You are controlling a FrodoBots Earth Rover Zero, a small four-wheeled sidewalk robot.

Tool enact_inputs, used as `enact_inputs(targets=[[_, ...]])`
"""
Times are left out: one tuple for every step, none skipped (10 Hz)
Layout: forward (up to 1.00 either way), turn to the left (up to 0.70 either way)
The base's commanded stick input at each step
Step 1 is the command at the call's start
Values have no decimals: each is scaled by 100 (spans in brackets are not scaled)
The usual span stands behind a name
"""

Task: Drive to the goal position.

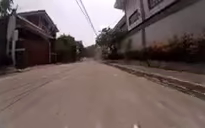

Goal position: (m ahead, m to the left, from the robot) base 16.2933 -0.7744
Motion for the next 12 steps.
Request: enact_inputs(targets=[[100,2],[100,2],[100,2],[100,2],[100,2],[100,2],[100,2],[100,2],[100,2],[100,2],[100,2],[100,2]])
